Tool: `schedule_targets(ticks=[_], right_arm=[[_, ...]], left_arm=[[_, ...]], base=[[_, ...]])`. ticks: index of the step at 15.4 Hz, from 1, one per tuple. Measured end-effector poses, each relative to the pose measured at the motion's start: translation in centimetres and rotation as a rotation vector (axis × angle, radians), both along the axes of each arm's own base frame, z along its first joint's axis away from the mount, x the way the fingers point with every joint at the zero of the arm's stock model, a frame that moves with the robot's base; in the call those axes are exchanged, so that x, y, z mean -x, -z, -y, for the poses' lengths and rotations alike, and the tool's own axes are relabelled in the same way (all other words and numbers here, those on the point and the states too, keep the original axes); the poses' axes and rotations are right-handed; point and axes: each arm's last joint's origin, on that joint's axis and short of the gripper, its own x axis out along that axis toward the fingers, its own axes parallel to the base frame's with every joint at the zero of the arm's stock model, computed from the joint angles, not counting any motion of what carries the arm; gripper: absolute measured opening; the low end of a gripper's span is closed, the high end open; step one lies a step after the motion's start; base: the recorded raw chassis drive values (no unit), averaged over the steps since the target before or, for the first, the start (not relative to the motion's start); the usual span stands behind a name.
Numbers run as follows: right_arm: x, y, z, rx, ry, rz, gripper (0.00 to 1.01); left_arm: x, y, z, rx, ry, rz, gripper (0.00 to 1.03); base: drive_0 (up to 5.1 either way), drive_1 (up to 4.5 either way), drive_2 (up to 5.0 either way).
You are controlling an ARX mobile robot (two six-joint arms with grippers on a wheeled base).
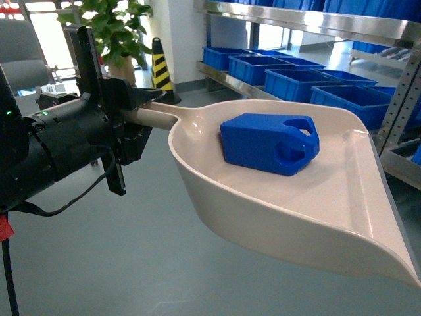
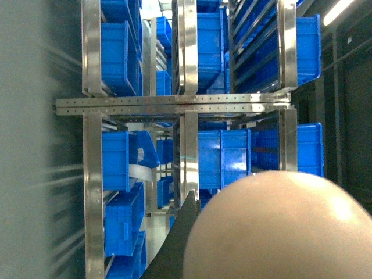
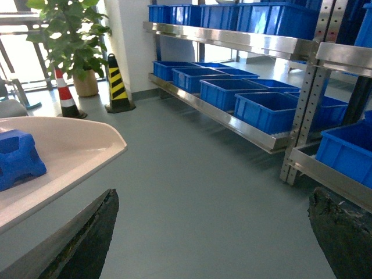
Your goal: Place part in tray to right shelf
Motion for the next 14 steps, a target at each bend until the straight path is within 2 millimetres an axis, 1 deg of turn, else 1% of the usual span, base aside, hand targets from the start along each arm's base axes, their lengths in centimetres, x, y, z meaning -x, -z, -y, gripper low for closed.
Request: schedule_targets(ticks=[14], right_arm=[[0.00,0.00,0.00,0.000,0.000,0.000,0.98]], left_arm=[[0.00,0.00,0.00,0.000,0.000,0.000,0.13]], base=[[-1.6,-1.62,-1.6]])
